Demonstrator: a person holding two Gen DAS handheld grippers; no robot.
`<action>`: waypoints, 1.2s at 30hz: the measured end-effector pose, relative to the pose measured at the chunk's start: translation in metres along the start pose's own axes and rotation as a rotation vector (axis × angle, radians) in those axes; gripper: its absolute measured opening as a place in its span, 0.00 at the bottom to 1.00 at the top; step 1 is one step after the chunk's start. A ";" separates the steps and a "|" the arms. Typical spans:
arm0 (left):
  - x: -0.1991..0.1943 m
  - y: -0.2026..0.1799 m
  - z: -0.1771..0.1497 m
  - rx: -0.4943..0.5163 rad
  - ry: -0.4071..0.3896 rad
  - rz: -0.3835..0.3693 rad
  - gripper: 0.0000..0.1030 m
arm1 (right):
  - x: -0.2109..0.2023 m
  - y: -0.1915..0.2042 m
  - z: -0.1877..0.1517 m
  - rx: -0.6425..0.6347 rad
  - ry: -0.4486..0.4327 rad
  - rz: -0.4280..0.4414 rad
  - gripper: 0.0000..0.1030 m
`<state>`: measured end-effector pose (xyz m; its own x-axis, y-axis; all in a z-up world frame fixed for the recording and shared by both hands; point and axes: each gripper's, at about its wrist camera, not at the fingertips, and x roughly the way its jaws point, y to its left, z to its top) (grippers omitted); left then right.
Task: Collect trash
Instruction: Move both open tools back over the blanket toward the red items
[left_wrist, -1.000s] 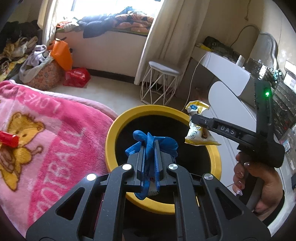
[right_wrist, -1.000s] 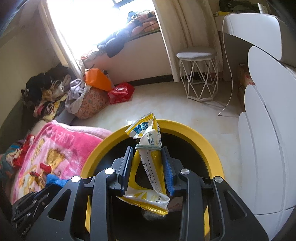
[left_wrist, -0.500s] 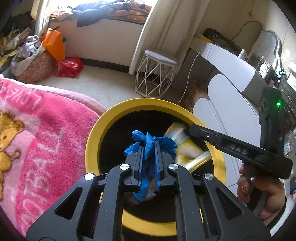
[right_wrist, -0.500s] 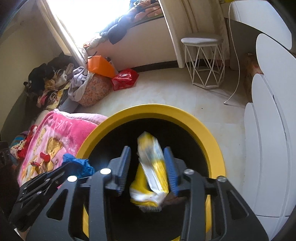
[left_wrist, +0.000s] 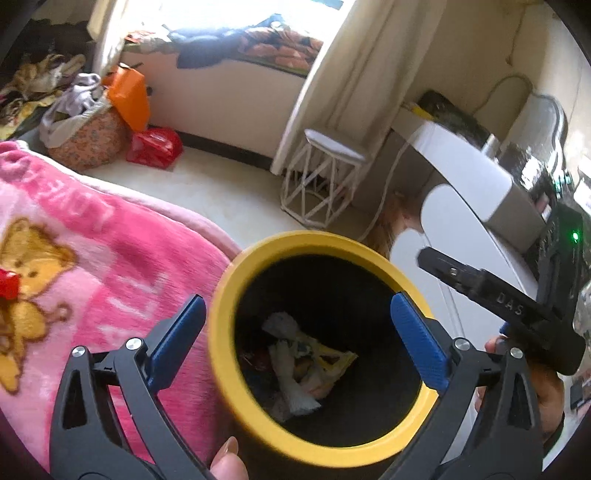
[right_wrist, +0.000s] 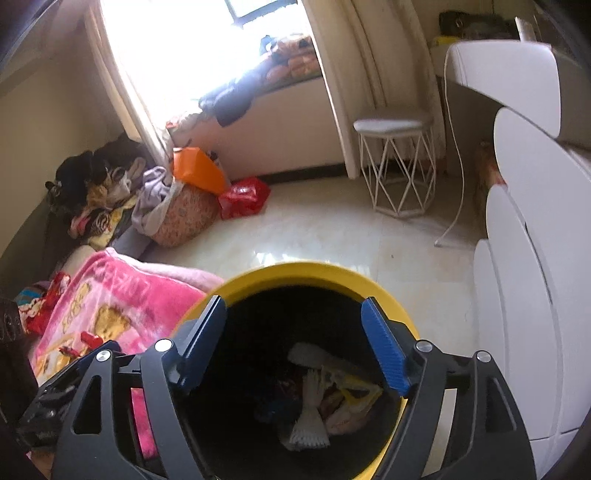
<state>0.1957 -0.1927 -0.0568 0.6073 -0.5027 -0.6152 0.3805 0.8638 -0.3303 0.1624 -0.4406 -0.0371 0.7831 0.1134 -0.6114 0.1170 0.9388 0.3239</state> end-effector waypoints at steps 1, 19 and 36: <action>-0.005 0.004 0.001 -0.004 -0.014 0.011 0.90 | -0.001 0.002 0.001 -0.007 -0.008 0.001 0.73; -0.105 0.129 0.009 -0.101 -0.204 0.295 0.90 | 0.013 0.165 -0.016 -0.331 -0.014 0.196 0.78; -0.157 0.236 -0.006 -0.241 -0.224 0.440 0.90 | 0.060 0.299 -0.061 -0.617 0.079 0.316 0.80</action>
<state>0.1861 0.0904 -0.0423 0.8167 -0.0648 -0.5734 -0.0973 0.9640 -0.2475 0.2070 -0.1332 -0.0208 0.6729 0.4128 -0.6139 -0.4956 0.8676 0.0401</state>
